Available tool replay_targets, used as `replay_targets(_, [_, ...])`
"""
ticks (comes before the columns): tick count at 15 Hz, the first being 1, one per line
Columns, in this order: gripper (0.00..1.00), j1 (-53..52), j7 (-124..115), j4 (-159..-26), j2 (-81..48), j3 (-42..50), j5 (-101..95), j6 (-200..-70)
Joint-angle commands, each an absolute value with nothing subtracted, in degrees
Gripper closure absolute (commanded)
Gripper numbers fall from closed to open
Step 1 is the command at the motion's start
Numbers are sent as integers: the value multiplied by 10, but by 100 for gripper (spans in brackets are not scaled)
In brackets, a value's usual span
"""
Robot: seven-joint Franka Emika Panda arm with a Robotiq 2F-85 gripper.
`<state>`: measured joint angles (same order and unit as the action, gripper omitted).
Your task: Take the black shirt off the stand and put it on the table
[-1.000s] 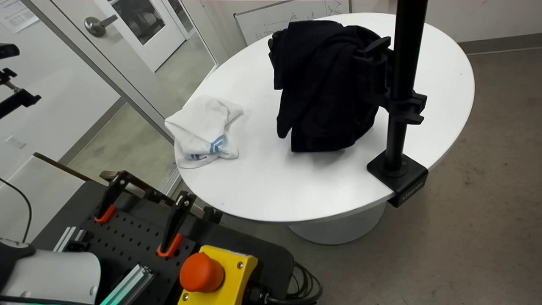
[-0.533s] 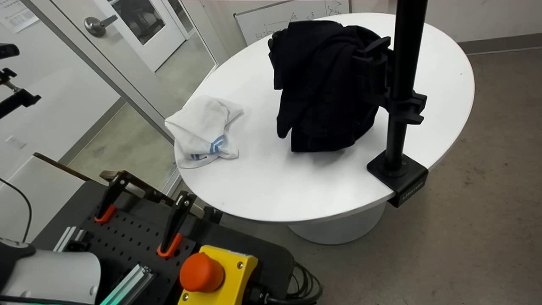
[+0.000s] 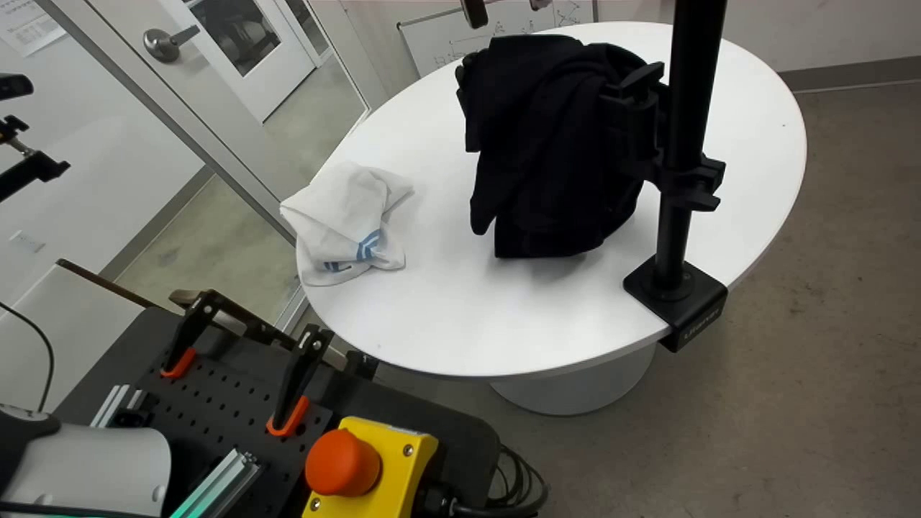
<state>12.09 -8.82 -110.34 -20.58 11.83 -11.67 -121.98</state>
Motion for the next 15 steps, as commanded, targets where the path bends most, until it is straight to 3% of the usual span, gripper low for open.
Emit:
replay_targets(1, [0, 116, -108, -1072, -240, 128, -114, -1216])
replay_targets(7, [0, 117, -125, -1058, -270, 137, -113, -1207])
replay_targets(9, [5, 118, -128, -1056, -277, 140, -111, -1204])
replay_targets(12, [37, 119, -134, -1052, -280, 142, -108, -1200])
replay_targets(15, [60, 120, -139, -1049, -282, 142, -104, -1195])
